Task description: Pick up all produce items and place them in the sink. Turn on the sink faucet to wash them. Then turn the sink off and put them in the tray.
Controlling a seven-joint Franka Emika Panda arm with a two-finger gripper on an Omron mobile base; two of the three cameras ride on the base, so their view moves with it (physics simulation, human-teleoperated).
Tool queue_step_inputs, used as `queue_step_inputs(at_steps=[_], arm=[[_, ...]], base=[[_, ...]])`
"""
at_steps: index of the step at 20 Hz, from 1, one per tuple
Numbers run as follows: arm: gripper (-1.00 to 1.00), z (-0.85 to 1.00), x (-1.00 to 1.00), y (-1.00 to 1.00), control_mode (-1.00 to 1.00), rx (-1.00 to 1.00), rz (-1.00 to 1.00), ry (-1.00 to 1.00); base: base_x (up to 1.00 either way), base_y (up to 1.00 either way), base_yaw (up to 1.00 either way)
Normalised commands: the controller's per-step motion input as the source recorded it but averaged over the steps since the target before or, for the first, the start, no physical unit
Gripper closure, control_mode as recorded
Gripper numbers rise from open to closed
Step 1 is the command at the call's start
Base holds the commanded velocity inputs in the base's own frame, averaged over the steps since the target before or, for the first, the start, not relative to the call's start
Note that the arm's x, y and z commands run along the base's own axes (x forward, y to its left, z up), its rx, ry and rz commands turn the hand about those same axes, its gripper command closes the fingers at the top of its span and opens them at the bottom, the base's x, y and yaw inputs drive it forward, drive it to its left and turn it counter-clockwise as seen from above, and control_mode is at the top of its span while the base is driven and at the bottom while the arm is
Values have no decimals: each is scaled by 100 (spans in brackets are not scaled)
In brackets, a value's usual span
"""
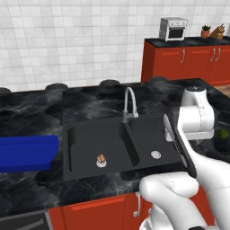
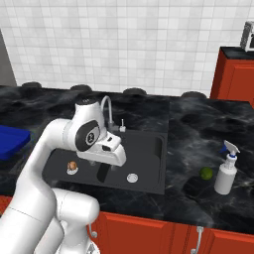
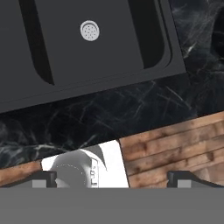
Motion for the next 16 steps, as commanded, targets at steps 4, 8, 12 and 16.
queue_step_inputs(at_steps=[4,8,12,16], arm=[[-100,0,0,-57,-100,0,0,0],[-100,0,0,-55,-100,0,0,0],[-100,0,0,-54,-100,0,0,0],[-100,1,0,-53,-100,0,-2,-2]], base=[[0,0,0],[0,0,0],[0,0,0],[0,0,0]])
